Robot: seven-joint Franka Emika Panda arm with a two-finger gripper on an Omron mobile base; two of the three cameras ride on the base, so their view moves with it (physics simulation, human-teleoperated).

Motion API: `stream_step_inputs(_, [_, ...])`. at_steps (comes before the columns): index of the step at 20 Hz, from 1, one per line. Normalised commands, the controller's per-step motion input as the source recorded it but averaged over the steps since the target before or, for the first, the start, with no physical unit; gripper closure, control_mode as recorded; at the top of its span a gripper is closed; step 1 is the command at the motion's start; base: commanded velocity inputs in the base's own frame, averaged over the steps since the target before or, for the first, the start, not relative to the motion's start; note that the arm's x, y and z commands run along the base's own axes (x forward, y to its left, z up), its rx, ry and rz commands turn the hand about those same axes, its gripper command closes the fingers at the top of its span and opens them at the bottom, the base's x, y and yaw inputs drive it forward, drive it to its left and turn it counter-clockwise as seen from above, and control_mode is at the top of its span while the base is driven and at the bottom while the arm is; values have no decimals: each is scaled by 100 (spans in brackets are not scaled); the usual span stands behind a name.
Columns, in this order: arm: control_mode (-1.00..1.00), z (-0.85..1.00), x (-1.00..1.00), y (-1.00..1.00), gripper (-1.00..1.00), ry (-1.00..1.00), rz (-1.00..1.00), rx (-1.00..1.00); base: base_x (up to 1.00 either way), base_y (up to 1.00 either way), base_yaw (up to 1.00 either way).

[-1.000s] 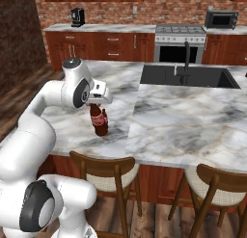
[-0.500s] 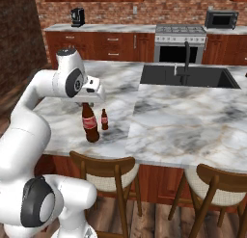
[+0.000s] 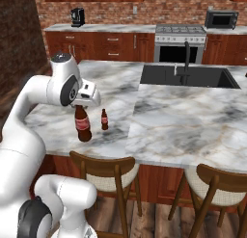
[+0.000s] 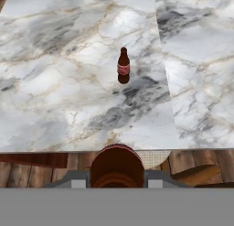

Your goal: Place the large bottle from the dining counter next to the other large bottle outside the sink, and place the small bottle from the dining counter next to the other small bottle inside the sink.

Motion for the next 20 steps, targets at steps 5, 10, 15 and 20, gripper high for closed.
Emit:
stream_step_inputs(5, [-100,20,-38,13,100,9,0,0,0,0,0])
stream_step_inputs(10, [-100,16,-16,3,100,4,0,0,0,0,0])
stream_step_inputs(15, [-100,18,0,0,100,0,0,0,0,0,0])
stream_step_inputs(20, [-100,0,0,0,100,0,0,0,0,0,0])
